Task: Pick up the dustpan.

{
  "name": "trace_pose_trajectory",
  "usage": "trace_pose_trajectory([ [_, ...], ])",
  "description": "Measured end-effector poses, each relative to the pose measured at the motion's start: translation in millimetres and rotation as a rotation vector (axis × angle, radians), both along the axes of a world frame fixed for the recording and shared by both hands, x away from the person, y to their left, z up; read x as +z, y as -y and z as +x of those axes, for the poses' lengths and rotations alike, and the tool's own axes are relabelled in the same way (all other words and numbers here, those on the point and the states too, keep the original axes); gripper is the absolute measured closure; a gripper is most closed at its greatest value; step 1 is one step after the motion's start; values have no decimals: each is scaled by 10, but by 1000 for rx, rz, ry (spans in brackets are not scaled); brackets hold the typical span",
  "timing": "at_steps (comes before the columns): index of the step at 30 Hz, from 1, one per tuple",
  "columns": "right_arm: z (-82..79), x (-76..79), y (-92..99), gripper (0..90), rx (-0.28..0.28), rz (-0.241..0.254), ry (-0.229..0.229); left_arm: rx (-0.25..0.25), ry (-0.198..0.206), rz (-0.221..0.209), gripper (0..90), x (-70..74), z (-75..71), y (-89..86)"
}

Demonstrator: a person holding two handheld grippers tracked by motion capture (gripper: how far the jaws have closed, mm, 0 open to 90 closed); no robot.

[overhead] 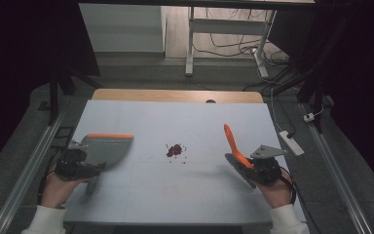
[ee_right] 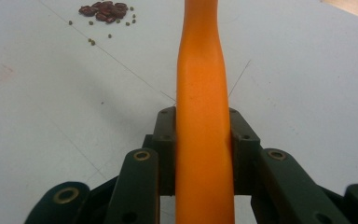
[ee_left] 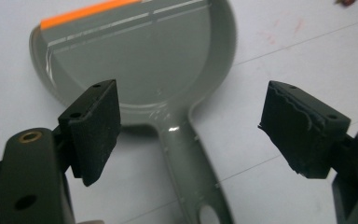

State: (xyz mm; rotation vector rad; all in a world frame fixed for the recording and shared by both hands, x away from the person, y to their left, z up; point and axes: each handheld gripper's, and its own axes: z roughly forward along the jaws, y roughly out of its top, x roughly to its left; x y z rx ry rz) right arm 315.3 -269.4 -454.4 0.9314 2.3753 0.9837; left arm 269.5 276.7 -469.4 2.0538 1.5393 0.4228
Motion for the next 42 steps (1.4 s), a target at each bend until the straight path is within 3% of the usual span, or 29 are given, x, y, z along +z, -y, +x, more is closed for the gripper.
trace_pose_trajectory([
  [10, -3, -8, -11, 703, 1, -5, 2, 42, -107, -33, 231, -239, 32, -49],
  [16, -12, 4, -17, 703, 3, -4, 15, 57, -147, -43, 268, -291, 44, -64],
  [24, 4, -34, -30, 703, 5, -14, 3, 62, -168, -50, 287, -392, 101, -49],
  [27, 3, -34, -33, 703, 6, -13, 2, 74, -176, -72, 310, -435, 142, -46],
  [37, 10, -54, -40, 703, 13, -9, -6, 101, -188, -124, 488, -536, 217, -69],
  [42, 9, -54, -34, 703, 12, -4, -8, 105, -186, -133, 513, -550, 224, -63],
])
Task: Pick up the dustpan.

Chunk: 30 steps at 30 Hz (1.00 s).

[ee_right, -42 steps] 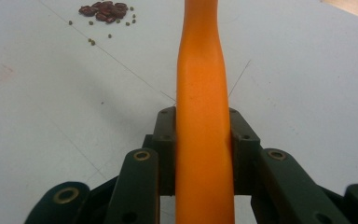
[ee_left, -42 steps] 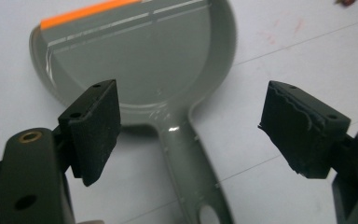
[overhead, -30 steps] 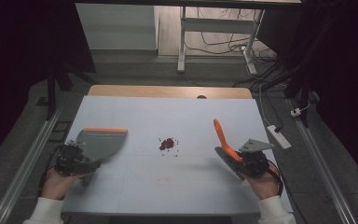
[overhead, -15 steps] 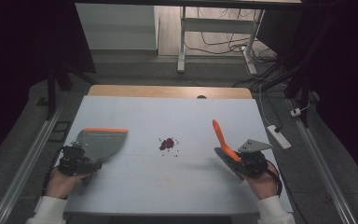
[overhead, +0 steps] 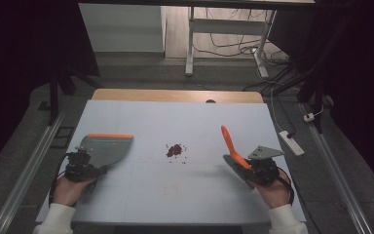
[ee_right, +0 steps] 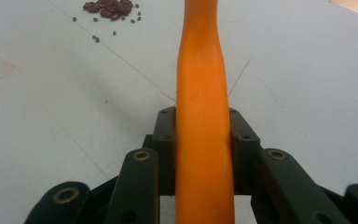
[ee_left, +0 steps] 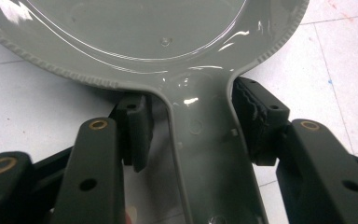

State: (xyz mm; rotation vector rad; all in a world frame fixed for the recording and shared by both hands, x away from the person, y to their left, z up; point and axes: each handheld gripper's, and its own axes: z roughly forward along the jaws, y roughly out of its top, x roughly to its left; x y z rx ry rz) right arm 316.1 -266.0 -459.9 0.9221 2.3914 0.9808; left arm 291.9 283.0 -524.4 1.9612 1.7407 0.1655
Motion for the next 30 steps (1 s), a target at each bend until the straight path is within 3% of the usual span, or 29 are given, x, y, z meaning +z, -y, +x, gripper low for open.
trace_pose_trajectory([
  [5, 6, -14, 0, 703, -2, -9, -4, 23, 17, -2, 606, -16, -4, -21],
  [12, 4, -10, -11, 703, 5, -3, -5, 35, 37, -7, 617, -13, -14, -53],
  [15, 3, -7, 2, 703, 2, 1, -4, 42, 63, -5, 619, -2, -24, -63],
  [23, 7, -7, 6, 703, -1, 4, -3, 16, 101, -7, 619, 5, -43, -78],
  [30, 2, -8, 1, 703, 0, 5, -3, -12, 149, -53, 619, 34, -68, -147],
])
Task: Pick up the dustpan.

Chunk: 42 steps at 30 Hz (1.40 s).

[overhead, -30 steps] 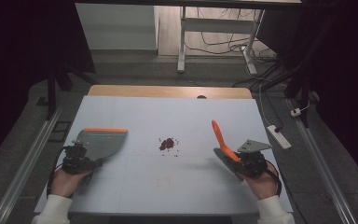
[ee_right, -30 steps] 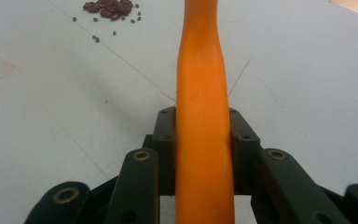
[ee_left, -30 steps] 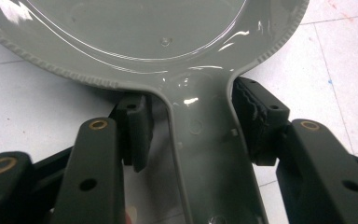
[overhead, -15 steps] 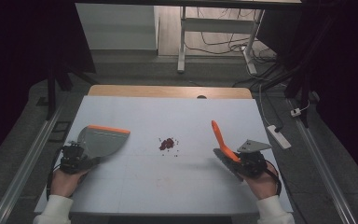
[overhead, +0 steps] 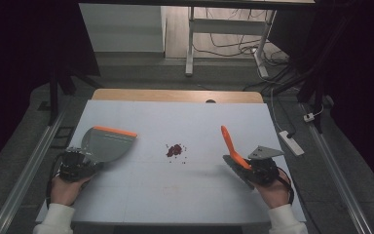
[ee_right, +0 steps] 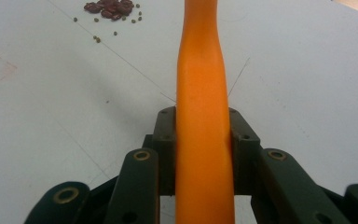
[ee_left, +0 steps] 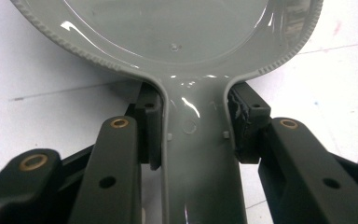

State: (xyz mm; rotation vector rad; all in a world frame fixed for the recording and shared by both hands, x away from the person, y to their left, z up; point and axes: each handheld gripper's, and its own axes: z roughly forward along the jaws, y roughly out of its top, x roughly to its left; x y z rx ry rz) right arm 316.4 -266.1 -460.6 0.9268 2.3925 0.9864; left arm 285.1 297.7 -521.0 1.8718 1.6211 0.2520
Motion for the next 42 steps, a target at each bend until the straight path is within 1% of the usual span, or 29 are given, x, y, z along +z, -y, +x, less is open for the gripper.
trace_pose_trajectory([
  [3, 2, -1, -1, 703, -3, 1, 1, -14, 44, -12, 619, 25, -17, -34],
  [7, -3, 4, -21, 703, -6, 4, 8, -31, 87, -31, 619, 48, -13, -49],
  [9, -3, 4, -21, 703, -7, 4, 11, -42, 98, -42, 619, 51, -4, -50],
  [11, -2, 3, -18, 703, -8, 3, 12, -55, 103, -41, 619, 53, 3, -51],
  [15, 1, 0, -11, 703, -15, 5, 11, -66, 113, -45, 619, 59, 9, -76],
  [18, 1, -1, -10, 703, -17, 6, 10, -77, 127, -52, 619, 71, 3, -101],
  [21, 0, -1, -13, 703, -16, 6, 11, -92, 145, -51, 619, 90, -8, -112],
  [25, -6, 8, -15, 703, -16, 8, 14, -130, 165, -77, 619, 125, -3, -130],
  [30, -1, 5, -5, 703, -25, 7, 15, -167, 201, -76, 619, 184, 52, -130],
  [33, 5, 12, -7, 703, -32, 8, 17, -192, 216, -101, 619, 220, 127, -122],
  [34, 5, 12, -7, 703, -32, 8, 17, -199, 222, -100, 619, 234, 156, -113],
  [37, 10, 21, -10, 703, -36, 8, 23, -232, 239, -69, 619, 280, 227, -64],
  [38, 10, 21, -10, 703, -36, 8, 23, -246, 244, -65, 619, 292, 244, -47],
  [40, 16, 18, -11, 703, -37, 4, 26, -275, 250, -65, 619, 309, 262, -15],
  [42, 17, 15, -13, 703, -39, 4, 21, -305, 257, -54, 619, 316, 254, 18],
])
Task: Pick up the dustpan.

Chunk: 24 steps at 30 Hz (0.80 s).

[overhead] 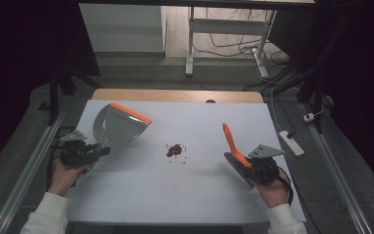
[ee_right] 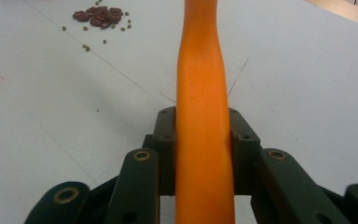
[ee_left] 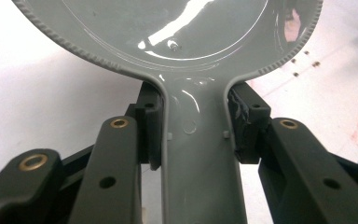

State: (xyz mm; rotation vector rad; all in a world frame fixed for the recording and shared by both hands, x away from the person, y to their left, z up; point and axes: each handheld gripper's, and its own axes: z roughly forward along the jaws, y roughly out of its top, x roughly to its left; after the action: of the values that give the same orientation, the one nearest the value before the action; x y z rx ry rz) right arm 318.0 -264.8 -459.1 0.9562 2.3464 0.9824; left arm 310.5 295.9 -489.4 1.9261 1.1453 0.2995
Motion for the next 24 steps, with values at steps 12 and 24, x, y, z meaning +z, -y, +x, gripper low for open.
trace_pose_trajectory([
  [12, -11, 4, -12, 703, 10, 14, -2, -137, 34, 61, 619, 97, -183, 197],
  [24, -3, -10, -6, 703, 17, 8, -5, -238, 48, 83, 619, 105, -279, 329],
])
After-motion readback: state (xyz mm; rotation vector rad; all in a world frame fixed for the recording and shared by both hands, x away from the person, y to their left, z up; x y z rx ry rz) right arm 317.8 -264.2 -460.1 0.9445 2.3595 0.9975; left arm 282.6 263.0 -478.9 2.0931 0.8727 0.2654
